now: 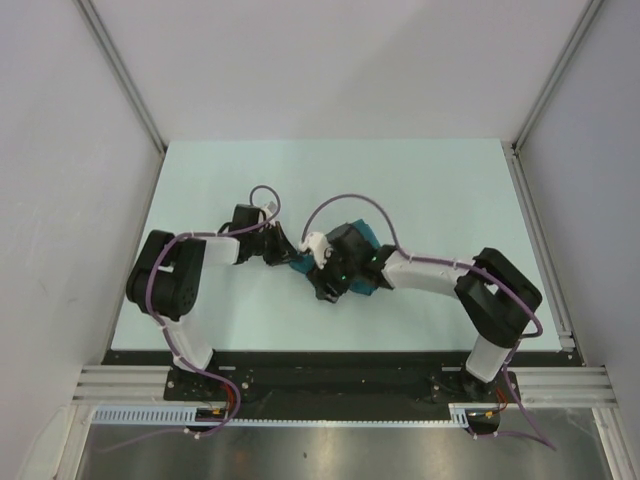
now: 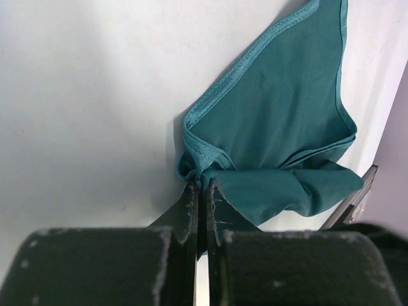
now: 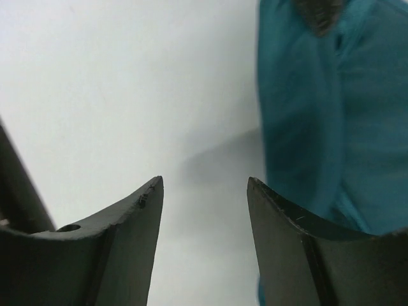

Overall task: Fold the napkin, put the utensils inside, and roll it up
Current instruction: Roll the napkin with the utensil

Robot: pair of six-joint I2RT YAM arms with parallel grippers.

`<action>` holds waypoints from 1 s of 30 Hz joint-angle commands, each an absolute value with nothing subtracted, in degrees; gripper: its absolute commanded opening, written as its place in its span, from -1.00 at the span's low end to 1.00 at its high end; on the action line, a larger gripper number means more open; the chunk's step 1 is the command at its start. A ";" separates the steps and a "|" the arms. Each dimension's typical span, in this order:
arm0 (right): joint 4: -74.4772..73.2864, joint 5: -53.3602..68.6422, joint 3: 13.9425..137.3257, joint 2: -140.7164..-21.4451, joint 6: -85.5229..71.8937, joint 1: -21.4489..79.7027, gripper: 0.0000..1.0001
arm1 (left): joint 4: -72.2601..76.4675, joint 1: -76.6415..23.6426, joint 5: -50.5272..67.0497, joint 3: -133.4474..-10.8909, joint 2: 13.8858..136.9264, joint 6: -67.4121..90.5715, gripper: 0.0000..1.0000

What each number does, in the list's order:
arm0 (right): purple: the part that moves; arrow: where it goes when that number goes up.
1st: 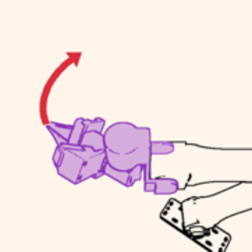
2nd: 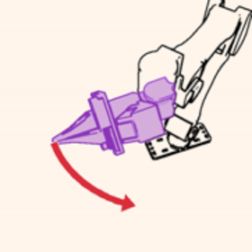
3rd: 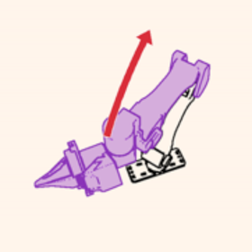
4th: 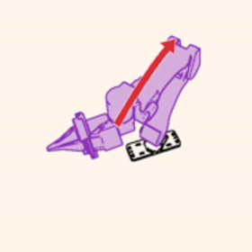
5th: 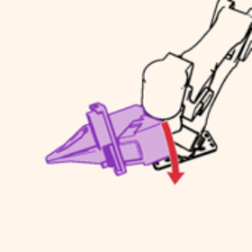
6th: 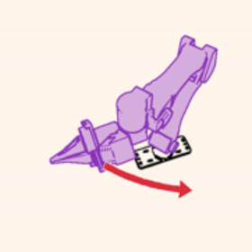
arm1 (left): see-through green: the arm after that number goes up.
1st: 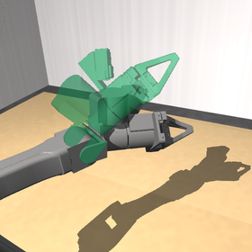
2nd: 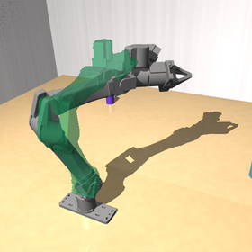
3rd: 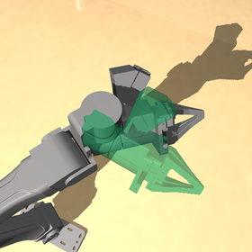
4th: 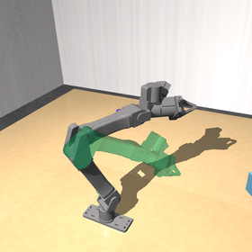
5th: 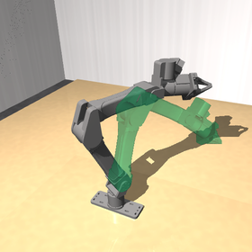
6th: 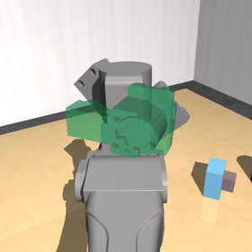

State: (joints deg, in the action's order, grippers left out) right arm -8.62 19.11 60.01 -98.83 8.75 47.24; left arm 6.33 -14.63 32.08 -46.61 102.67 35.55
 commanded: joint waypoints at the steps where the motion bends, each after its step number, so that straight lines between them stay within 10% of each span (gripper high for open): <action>1: 2.89 -4.72 55.55 -98.52 13.18 53.96 0.20 | -1.30 -14.68 32.96 -48.51 104.59 34.72 -1.00; 21: 15.92 -18.20 51.94 -106.61 19.95 55.99 0.15 | -6.15 -14.41 33.57 -52.38 106.87 33.22 -1.00; 30: 0.82 3.21 56.33 -106.70 19.60 49.84 -0.67 | -6.42 -14.24 34.54 -54.23 106.88 32.96 -1.00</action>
